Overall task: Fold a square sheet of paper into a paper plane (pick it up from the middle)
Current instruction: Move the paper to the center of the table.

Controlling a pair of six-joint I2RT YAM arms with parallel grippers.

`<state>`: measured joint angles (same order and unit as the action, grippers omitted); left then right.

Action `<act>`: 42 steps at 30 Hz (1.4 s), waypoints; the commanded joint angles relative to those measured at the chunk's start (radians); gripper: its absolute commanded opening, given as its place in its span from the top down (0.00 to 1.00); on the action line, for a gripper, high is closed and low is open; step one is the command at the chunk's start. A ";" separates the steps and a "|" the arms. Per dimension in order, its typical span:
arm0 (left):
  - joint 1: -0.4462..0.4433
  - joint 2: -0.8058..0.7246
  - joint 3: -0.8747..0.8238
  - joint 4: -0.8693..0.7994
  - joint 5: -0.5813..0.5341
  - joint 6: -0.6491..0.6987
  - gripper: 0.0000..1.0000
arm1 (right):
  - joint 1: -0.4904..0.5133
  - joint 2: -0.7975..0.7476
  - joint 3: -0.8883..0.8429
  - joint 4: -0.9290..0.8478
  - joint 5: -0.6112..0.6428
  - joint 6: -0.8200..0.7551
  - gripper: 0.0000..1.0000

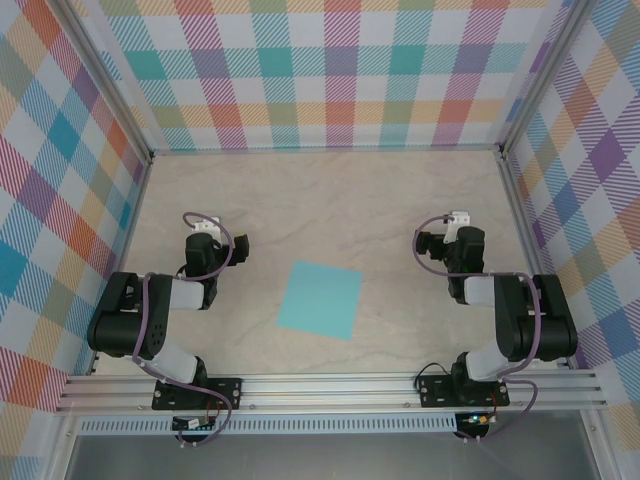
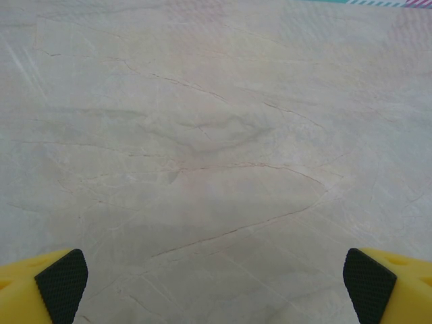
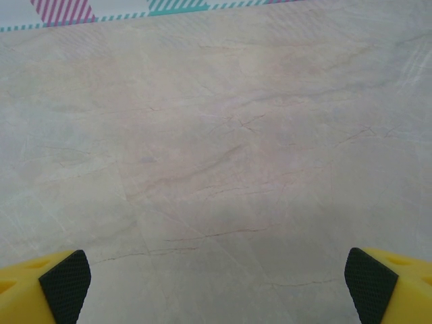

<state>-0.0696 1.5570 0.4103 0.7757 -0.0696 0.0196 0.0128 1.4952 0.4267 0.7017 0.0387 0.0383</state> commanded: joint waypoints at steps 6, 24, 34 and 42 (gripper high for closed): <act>0.006 -0.189 0.121 -0.327 -0.094 -0.060 0.00 | -0.006 -0.314 0.183 -0.517 0.119 0.218 0.00; -0.007 -0.274 0.304 -0.730 0.276 -0.422 0.00 | 0.096 -0.186 0.471 -1.078 -0.154 0.533 0.00; -0.025 -0.274 0.265 -0.722 0.249 -0.430 0.00 | 0.597 -0.023 0.494 -1.035 -0.068 0.793 0.00; -0.053 -0.285 0.292 -0.788 0.207 -0.401 0.00 | 0.832 0.137 0.593 -1.159 -0.037 0.901 0.06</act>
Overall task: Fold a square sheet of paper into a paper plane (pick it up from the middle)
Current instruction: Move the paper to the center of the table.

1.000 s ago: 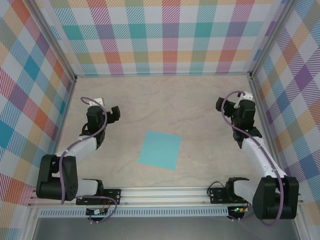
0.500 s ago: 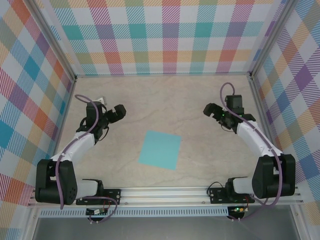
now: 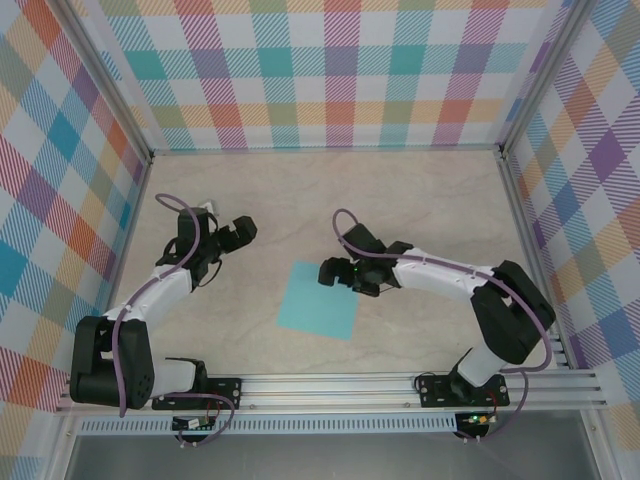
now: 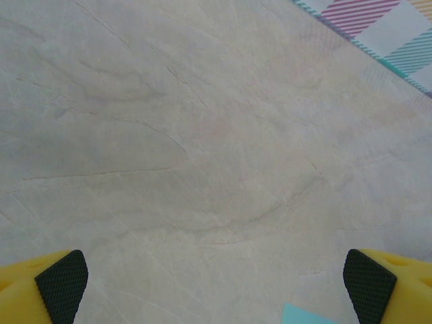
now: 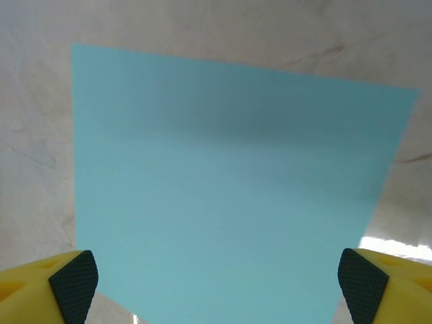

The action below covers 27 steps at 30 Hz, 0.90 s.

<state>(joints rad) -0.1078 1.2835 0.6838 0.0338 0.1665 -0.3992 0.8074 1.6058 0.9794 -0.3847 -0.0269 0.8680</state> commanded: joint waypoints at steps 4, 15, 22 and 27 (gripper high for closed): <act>-0.021 -0.016 0.014 -0.058 -0.064 0.020 0.00 | 0.055 0.078 0.041 -0.065 0.015 0.091 0.07; -0.045 -0.016 0.024 -0.078 -0.076 0.052 0.00 | 0.042 0.202 0.093 -0.125 0.045 0.067 0.07; -0.052 -0.004 0.029 -0.088 -0.112 0.055 0.00 | -0.076 0.298 0.189 -0.169 0.129 -0.098 0.07; -0.052 0.004 0.034 -0.102 -0.135 0.055 0.00 | -0.160 0.408 0.317 -0.165 0.142 -0.210 0.07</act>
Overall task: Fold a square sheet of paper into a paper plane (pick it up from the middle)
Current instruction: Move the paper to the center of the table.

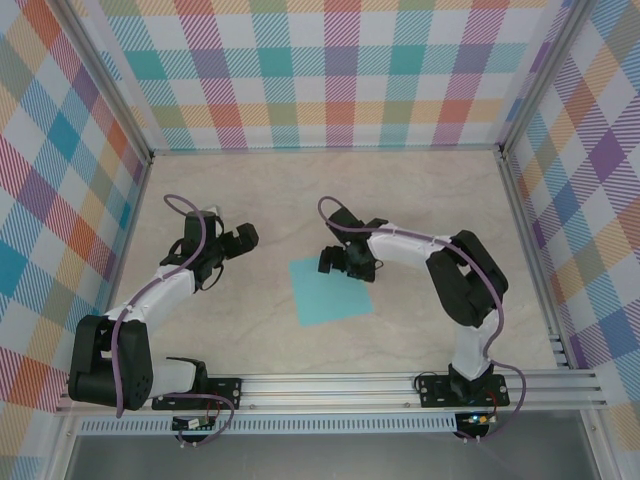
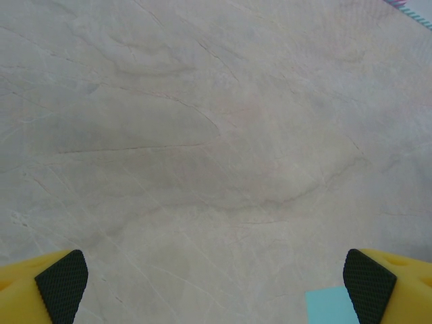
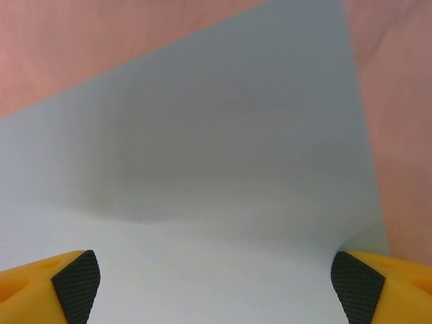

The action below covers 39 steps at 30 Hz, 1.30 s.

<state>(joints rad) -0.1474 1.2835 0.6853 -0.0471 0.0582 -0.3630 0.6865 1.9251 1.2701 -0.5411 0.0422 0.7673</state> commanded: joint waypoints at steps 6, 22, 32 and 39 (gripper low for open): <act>-0.015 0.021 0.040 -0.023 -0.031 0.019 0.00 | -0.071 0.154 0.199 -0.061 0.117 -0.194 0.11; -0.014 0.038 0.047 -0.025 -0.037 0.019 0.00 | 0.016 0.095 0.226 -0.254 0.032 -0.555 0.00; -0.014 0.044 0.047 -0.029 -0.044 0.020 0.00 | 0.042 0.157 0.289 -0.247 0.048 -0.657 0.00; -0.014 0.047 0.048 -0.030 -0.045 0.020 0.00 | 0.041 0.211 0.316 -0.279 0.041 -0.675 0.00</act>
<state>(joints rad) -0.1486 1.3212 0.7040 -0.0544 0.0242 -0.3511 0.7303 2.1052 1.5600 -0.7784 0.0933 0.1200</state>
